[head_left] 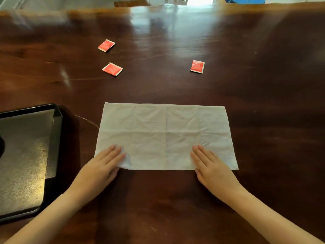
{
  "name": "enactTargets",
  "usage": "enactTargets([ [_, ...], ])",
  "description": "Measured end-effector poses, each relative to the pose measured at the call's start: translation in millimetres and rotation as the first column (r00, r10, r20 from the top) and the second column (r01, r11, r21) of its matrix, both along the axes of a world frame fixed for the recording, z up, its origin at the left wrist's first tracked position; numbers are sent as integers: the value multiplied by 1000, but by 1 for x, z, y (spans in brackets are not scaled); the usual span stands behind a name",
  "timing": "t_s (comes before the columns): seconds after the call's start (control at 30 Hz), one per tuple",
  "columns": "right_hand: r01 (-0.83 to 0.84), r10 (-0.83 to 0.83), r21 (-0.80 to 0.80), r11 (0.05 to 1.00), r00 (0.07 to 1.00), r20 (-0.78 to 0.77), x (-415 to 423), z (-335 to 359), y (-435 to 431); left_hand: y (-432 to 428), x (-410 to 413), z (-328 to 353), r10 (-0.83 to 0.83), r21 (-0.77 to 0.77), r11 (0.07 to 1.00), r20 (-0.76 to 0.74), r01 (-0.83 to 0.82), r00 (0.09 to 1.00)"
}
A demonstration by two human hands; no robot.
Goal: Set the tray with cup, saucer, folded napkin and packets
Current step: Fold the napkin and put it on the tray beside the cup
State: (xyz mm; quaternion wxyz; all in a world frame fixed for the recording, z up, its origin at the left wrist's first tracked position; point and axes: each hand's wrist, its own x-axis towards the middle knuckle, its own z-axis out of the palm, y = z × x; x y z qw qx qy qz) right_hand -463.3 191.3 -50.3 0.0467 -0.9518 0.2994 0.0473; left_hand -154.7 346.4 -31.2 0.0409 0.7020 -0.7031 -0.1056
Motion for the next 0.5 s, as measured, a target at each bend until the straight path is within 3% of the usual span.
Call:
enactTargets([
  [0.07,-55,50,-28,998,987,-152,-7,-3,0,0,3,3,28,-13,1000,77,-27,997],
  [0.13,-13,-3,-81,997,981,-195,-9,1,-2,0,8,2,8,-22,1000,129,-5,992],
  [0.37,185,-172,-142,972,980,103,-9,6,-2,-12,27,18,53,-69,996,53,-49,997],
  [0.5,315,-300,-63,947,938,175,-8,39,-25,-28,44,45,225,-102,967,-102,-235,969],
])
